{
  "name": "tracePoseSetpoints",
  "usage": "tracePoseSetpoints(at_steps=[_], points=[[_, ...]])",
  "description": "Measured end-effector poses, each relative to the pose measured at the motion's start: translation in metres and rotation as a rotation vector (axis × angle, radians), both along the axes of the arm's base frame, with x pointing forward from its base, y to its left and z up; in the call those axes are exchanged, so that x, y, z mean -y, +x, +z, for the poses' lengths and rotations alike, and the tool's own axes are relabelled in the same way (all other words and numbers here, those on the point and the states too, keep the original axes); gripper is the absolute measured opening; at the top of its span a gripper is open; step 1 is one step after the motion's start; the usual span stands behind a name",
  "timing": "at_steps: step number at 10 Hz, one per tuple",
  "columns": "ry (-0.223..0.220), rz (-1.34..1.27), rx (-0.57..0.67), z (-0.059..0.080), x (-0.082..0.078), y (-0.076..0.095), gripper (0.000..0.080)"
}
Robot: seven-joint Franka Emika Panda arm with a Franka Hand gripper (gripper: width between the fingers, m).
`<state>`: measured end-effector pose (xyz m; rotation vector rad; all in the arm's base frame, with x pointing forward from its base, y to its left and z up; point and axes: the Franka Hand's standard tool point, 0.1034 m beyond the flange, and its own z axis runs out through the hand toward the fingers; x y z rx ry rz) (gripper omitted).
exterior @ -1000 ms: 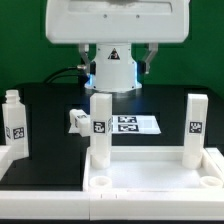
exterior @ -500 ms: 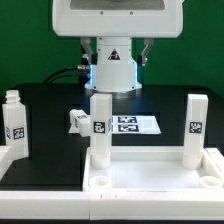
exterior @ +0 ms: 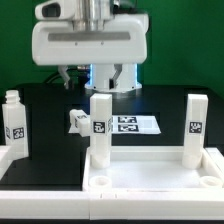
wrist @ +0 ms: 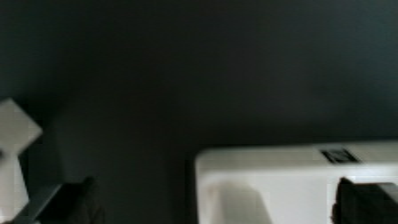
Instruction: Assemble desk
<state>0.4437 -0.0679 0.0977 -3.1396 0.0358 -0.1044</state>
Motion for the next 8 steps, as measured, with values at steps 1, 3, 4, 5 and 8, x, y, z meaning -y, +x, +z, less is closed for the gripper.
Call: tracePoseSetpoints(at_steps=[1, 3, 4, 5, 8], points=[[0.001, -0.002, -0.012, -0.008, -0.002, -0.005, 0.0649], [0.001, -0.003, -0.005, -0.004, -0.002, -0.002, 0.0649], [0.009, 0.001, -0.015, -0.005, 0.000, -0.005, 0.0649], [0.028, -0.008, -0.040, -0.012, 0.007, -0.016, 0.0649], [0.021, -0.032, -0.147, -0.062, 0.013, -0.056, 0.0649]])
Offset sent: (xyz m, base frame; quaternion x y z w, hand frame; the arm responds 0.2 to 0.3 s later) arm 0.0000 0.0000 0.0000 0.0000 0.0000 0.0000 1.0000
